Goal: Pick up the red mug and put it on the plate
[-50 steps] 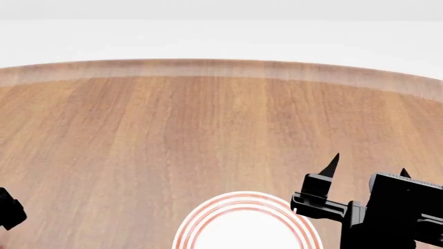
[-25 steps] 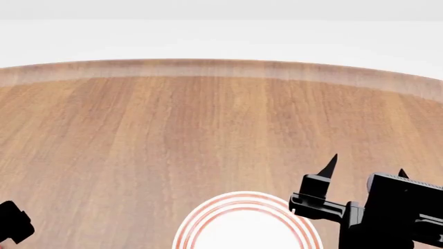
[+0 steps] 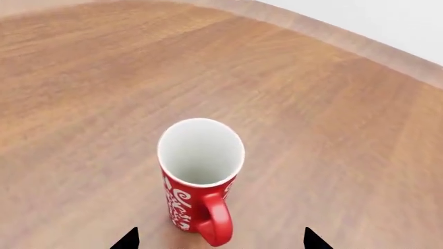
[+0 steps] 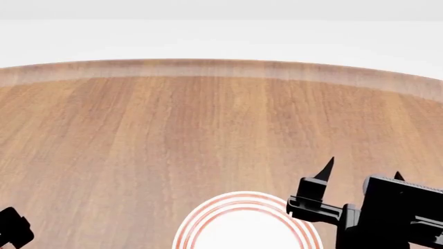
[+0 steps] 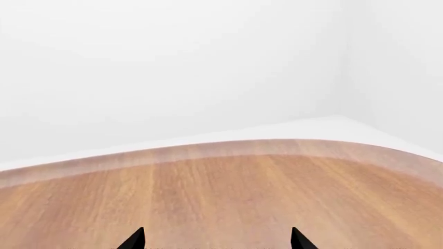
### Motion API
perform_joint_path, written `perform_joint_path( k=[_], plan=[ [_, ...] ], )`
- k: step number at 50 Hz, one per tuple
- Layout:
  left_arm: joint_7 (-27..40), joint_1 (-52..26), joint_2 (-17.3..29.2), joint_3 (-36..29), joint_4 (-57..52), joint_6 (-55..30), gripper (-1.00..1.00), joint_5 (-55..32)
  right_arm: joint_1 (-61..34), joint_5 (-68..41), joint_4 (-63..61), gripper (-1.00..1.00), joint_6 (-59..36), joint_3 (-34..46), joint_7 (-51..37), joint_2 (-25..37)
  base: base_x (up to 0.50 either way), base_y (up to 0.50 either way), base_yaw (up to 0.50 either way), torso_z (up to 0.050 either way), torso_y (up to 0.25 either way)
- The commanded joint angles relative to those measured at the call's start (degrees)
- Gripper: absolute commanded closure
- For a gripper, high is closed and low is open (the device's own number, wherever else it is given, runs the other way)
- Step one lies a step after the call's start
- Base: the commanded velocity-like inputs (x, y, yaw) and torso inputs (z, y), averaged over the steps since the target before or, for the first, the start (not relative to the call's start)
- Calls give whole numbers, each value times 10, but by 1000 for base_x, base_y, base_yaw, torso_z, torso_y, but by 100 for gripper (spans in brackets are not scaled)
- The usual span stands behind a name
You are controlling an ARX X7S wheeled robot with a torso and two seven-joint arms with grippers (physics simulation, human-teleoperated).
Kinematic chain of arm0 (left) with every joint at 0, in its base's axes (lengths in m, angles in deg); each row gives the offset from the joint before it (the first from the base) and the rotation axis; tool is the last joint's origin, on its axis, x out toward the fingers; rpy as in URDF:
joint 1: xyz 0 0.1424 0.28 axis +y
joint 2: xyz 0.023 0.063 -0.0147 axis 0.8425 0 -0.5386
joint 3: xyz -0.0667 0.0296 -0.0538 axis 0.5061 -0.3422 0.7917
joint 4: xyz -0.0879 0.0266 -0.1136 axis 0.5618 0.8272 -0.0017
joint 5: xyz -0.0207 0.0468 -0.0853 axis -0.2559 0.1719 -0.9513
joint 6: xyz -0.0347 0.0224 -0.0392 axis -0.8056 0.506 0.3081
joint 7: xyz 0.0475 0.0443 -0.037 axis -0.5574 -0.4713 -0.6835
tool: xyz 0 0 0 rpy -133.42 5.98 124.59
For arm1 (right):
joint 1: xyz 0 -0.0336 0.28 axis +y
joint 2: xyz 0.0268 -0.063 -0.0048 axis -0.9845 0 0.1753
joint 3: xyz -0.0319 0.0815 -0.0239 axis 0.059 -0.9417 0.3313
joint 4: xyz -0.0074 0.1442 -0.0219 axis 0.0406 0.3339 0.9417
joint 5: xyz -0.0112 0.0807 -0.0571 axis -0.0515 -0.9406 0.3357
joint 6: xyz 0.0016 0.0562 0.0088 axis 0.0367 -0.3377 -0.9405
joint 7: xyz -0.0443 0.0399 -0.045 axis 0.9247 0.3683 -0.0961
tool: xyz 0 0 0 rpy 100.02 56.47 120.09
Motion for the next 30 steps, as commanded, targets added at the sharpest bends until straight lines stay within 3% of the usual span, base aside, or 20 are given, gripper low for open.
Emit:
perform_joint_path(
  k=[1, 30],
  plan=[
    [-17, -19, 2, 18, 51, 0, -100, 5, 3, 5, 0, -100, 2, -11, 13, -11, 0, 0, 0, 0, 0],
    [-44, -68, 37, 12, 164, -45, -100, -16, 7, 0, 9, -100, 12, -4, 10, -7, 0, 0, 0, 0, 0]
  ],
)
